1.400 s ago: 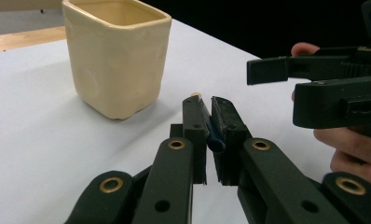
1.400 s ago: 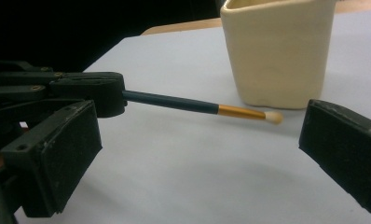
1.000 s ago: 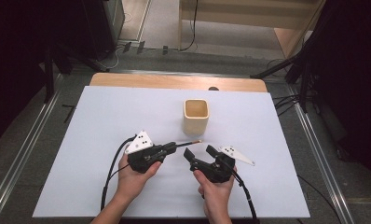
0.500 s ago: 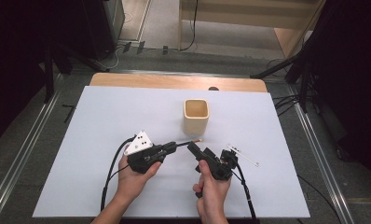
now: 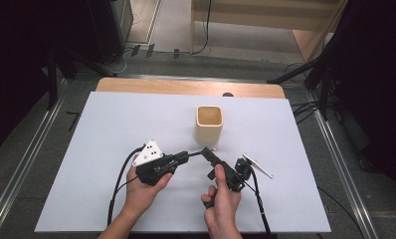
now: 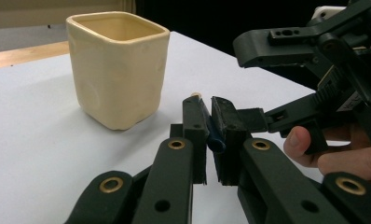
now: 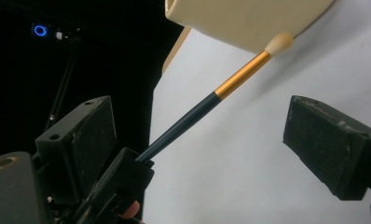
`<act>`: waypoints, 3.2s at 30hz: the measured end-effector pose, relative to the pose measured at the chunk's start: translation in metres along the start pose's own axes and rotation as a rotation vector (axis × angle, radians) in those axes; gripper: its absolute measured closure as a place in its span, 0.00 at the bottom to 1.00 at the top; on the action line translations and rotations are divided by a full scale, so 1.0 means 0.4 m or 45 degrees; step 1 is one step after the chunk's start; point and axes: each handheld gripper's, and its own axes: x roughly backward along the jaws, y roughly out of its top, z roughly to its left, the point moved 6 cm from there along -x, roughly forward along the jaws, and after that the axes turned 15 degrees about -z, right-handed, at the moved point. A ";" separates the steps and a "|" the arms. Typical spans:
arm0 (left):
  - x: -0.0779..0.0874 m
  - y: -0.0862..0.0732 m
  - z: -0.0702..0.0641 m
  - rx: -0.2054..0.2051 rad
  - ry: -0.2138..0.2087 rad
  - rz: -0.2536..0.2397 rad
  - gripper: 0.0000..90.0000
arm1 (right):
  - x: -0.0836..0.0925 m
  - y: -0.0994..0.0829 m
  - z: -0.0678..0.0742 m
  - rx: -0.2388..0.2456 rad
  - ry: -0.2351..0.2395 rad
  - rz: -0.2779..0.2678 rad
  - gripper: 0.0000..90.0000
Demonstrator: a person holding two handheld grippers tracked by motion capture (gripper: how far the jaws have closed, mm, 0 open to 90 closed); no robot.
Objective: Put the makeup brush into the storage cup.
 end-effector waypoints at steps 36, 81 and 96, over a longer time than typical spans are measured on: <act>-0.003 -0.003 -0.008 -0.013 -0.025 -0.004 0.95 | -0.048 0.003 -0.021 -0.300 -0.014 0.047 0.67; 0.000 -0.006 -0.014 0.029 -0.075 0.003 0.54 | -0.035 0.036 -0.001 -0.196 0.102 -0.063 0.94; 0.007 -0.002 -0.014 0.021 -0.078 -0.002 0.07 | -0.022 0.051 0.020 0.075 0.141 -0.109 0.94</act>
